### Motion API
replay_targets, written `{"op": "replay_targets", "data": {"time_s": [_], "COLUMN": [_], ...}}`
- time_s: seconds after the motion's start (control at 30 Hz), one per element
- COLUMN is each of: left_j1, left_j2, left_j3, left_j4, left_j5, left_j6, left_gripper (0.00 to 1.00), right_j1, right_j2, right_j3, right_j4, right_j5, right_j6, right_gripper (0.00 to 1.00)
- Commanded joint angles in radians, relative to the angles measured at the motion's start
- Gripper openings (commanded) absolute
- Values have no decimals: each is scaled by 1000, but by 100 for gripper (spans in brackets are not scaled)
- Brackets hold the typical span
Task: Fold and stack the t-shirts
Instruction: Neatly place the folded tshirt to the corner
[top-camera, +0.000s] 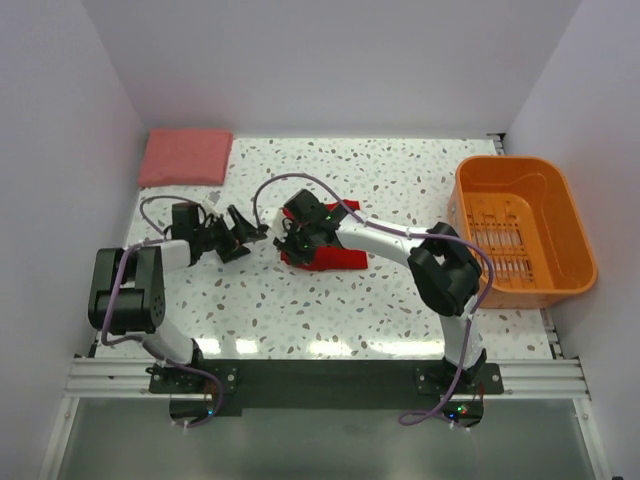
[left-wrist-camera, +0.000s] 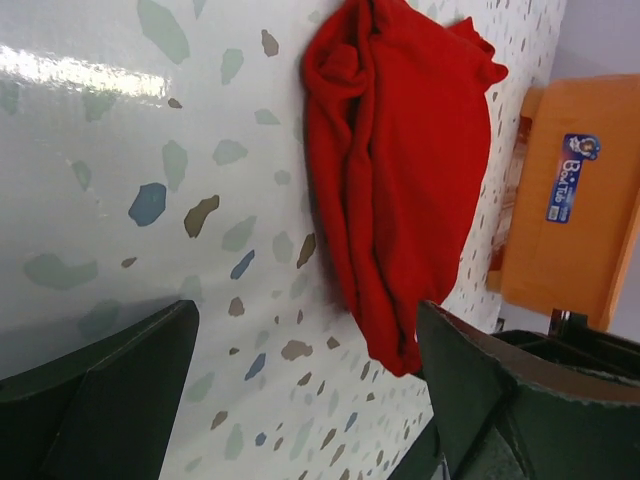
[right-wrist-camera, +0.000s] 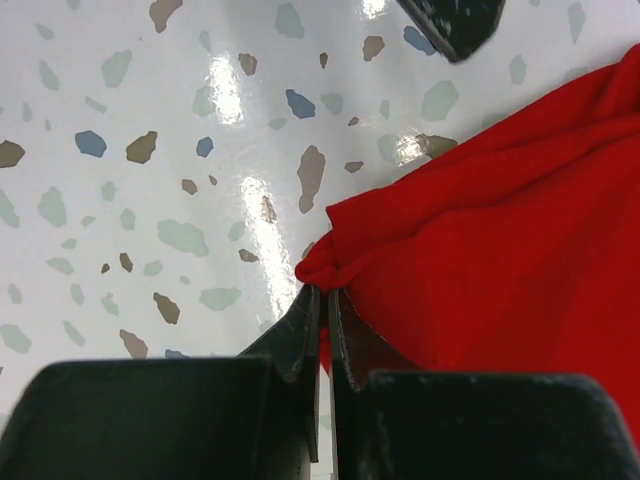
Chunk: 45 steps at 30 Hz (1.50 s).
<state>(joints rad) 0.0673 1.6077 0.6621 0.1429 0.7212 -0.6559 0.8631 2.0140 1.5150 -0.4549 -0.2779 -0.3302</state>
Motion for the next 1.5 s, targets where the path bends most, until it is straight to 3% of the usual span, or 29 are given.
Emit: {"op": "replay_targets", "data": {"time_s": [0.0,0.27,0.53,0.73,0.93,0.97,1.03,1.07,1.1,1.2,1.3,1.37,1.47], "left_j1": [-24,-159,-225,-250,-253,-253,-251,-250,-248,-239,-222,-215,-187], "left_j2": [55,205,287,316,347,347,344,342,345,377,440,474,523], "left_j3": [-15,24,76,140,200,208,255,284,359,524,707,807,971], "left_j4": [217,356,317,336,333,322,279,177,115,-110,-331,-472,-557], "left_j5": [12,-6,-83,-118,-103,-100,-95,-101,-114,-164,-203,-226,-243], "left_j6": [-193,-362,-476,-521,-533,-528,-475,-437,-341,-133,60,198,352], "left_gripper": [94,93,89,72,43,34,22,5,0,0,0,0,0], "right_j1": [1,2,1,5,8,8,5,2,-4,-50,-117,-170,-231], "right_j2": [-61,-35,8,25,28,29,25,20,5,-27,-55,-70,-110], "right_j3": [19,92,166,175,160,163,166,166,165,169,183,175,148], "right_j4": [38,48,68,84,96,91,82,72,64,38,-30,-71,-105], "right_j5": [-66,-87,-87,-109,-103,-101,-98,-86,-81,-78,-76,-64,-60], "right_j6": [23,59,83,118,112,112,114,114,121,172,177,169,140], "right_gripper": [0,0,0,0,0,0,8,14,31,58,73,76,87]}}
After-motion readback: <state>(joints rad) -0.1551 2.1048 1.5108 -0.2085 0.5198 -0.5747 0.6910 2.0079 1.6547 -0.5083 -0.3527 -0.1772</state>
